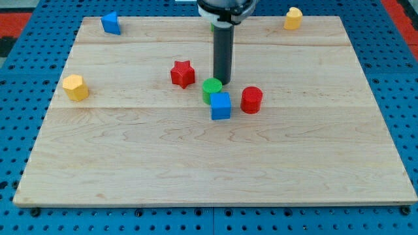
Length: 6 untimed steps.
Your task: Move the blue cube to the right center of the board
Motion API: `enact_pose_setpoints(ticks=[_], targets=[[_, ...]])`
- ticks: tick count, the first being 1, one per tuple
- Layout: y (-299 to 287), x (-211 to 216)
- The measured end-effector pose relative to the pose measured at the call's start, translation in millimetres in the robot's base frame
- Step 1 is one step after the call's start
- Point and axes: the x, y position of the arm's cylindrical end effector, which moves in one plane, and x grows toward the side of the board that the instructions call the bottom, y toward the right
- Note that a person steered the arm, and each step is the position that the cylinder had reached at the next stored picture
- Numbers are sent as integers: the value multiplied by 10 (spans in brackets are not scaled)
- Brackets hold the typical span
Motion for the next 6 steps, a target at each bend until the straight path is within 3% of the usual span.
enact_pose_setpoints(ticks=[2,3,5,6], targets=[[-395,691],[273,776],[1010,892],[1581,588]])
